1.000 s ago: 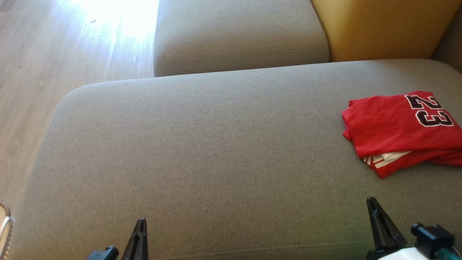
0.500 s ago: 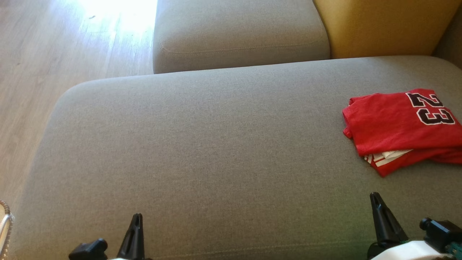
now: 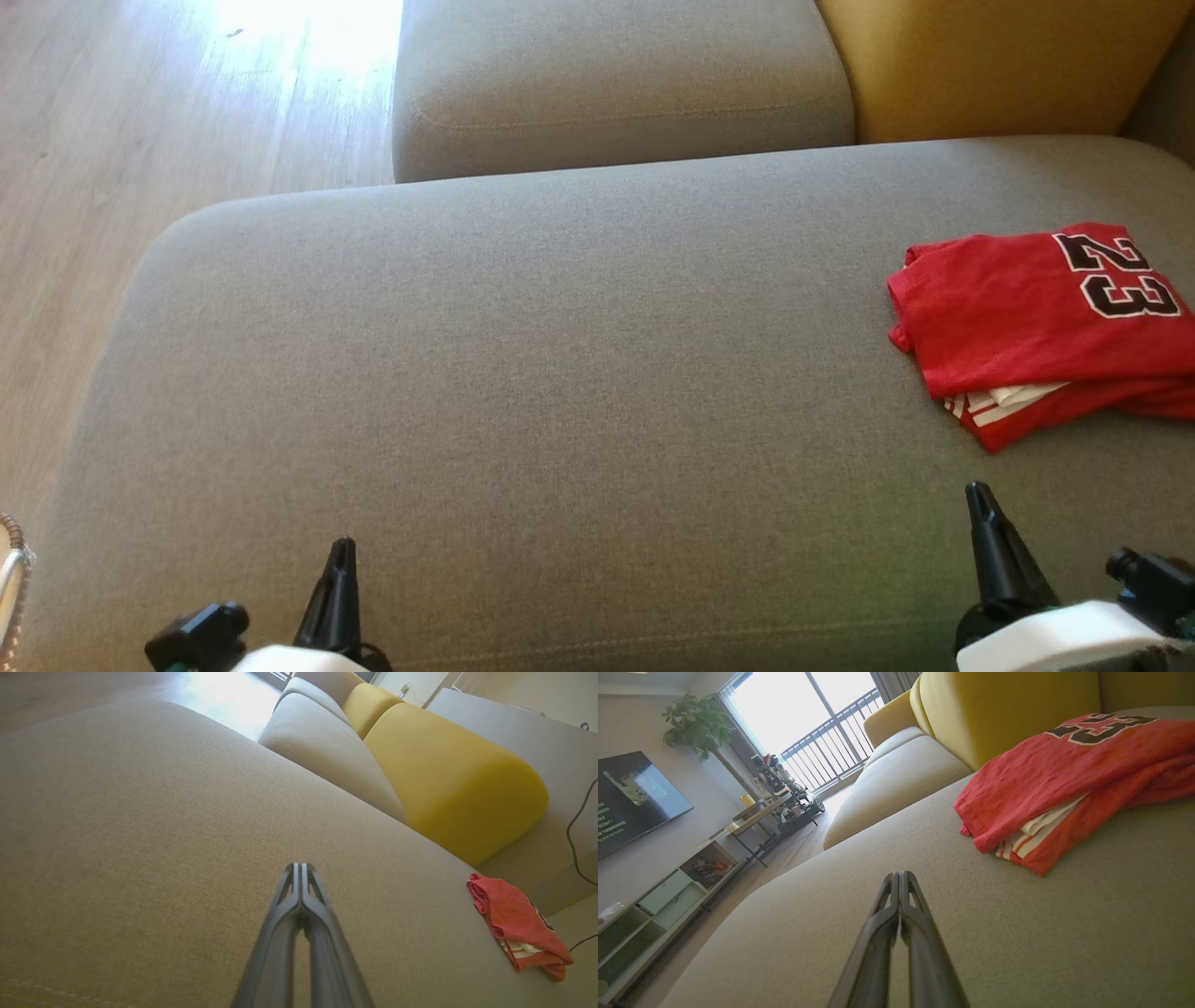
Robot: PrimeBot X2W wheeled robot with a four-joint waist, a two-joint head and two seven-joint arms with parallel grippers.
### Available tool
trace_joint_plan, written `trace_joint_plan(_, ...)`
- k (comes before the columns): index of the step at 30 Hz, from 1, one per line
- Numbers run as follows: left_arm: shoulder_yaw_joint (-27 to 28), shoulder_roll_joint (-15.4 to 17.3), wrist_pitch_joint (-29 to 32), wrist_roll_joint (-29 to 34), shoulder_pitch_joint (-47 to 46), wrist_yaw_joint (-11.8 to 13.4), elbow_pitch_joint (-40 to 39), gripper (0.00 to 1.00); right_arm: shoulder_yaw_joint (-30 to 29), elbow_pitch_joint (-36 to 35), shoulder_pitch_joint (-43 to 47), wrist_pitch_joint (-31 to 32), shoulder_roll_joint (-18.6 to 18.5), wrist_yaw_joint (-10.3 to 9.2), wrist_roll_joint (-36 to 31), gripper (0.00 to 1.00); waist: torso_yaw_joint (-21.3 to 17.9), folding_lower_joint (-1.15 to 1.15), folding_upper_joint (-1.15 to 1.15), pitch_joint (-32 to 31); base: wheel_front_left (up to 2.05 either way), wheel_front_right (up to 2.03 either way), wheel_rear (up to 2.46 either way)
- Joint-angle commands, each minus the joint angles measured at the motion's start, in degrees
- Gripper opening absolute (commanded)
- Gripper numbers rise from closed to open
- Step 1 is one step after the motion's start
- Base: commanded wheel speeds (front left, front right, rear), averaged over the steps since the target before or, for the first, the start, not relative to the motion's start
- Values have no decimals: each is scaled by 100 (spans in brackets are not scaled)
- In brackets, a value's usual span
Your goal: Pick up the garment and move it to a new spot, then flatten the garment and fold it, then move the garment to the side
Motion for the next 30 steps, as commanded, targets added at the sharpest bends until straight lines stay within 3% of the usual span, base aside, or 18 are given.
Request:
trace_joint_plan(1,148,84,28,-172,-320,-43,-145,0,4,-155,-335,53,-34,-1,186,0,0,0,0,7,0,0,0)
trace_joint_plan(30,537,116,460,-2155,-821,-322,116,0,-32,48,-737,535,-47,-1,2206,0,-6,0,0,156,0,0,0)
